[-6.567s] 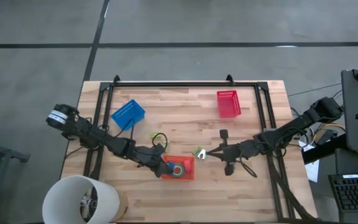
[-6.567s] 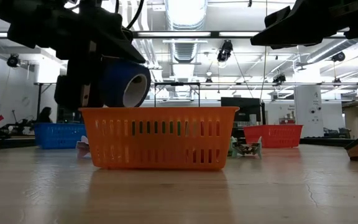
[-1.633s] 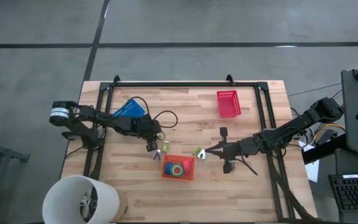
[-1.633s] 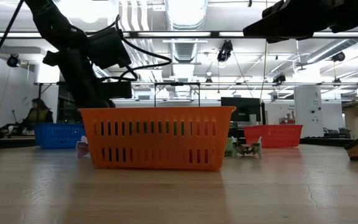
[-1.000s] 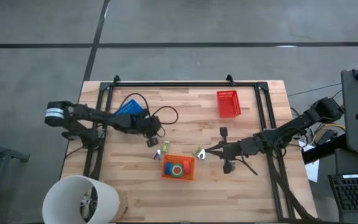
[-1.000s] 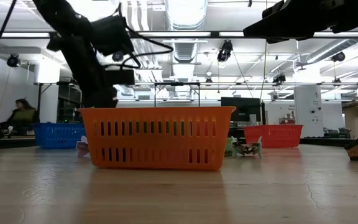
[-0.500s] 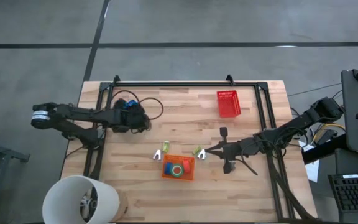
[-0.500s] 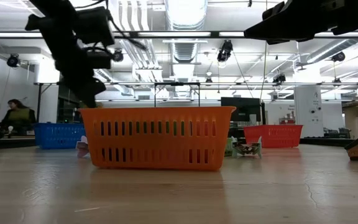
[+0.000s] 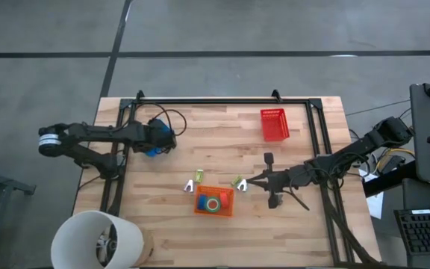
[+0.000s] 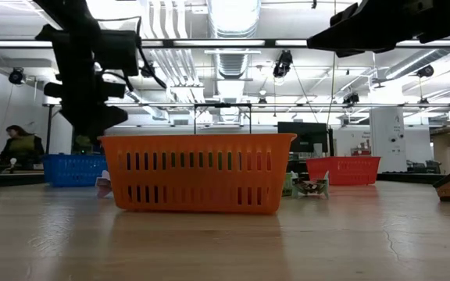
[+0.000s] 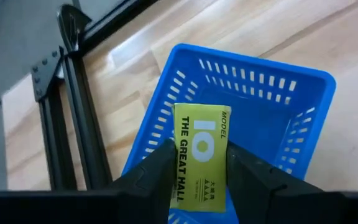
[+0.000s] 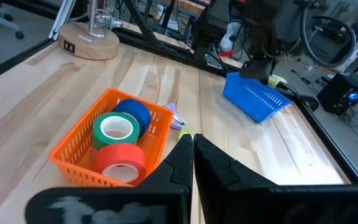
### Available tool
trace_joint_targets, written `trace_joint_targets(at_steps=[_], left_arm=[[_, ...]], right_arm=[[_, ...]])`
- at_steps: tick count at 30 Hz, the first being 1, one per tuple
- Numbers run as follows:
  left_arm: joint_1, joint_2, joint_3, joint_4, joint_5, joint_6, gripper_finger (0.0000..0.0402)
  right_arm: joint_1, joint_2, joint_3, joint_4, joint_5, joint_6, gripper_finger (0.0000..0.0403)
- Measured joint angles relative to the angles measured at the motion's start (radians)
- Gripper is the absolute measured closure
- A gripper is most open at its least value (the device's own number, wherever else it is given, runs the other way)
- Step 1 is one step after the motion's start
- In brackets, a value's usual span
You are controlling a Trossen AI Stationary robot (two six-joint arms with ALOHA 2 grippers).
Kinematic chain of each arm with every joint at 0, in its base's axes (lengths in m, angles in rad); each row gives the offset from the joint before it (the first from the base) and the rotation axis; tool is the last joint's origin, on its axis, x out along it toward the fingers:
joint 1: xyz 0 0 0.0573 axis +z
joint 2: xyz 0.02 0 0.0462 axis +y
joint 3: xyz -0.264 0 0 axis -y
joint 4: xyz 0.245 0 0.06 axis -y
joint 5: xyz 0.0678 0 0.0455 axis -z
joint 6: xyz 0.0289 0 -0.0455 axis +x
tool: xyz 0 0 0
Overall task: Pick and place Stapler, Stapler remover, tape
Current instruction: Put the green staple box into the blue bin
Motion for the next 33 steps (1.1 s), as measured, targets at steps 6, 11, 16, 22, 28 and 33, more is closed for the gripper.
trace_joint_targets(at_steps=[6,11,16,22,28,33], left_arm=[[0.000,-0.006,0.000,0.001,0.011,-0.035,0.0223],[-0.001,-0.006,0.009,0.003,0.037,-0.050,0.0179],[-0.012,-0.006,0.037,0.108,0.205,-0.036,0.0165],[-0.080,0.000,0.044,0.408,0.424,0.026,0.0165],[-0.151,0.049,0.043,0.476,0.490,-0.056,0.0165],[-0.243,0.140,0.048,0.546,0.492,-0.152,0.0165]], right_arm=[[0.000,0.000,-0.003,0.000,0.000,-0.001,0.0394],[0.000,0.000,-0.003,0.000,0.000,-0.001,0.0394],[0.000,0.000,-0.005,0.000,0.000,-0.001,0.0394],[0.000,0.000,-0.005,0.000,0.000,-0.001,0.0394],[0.000,0.000,-0.005,0.000,0.000,0.000,0.0394],[0.000,0.000,-0.008,0.000,0.000,0.004,0.0394]])
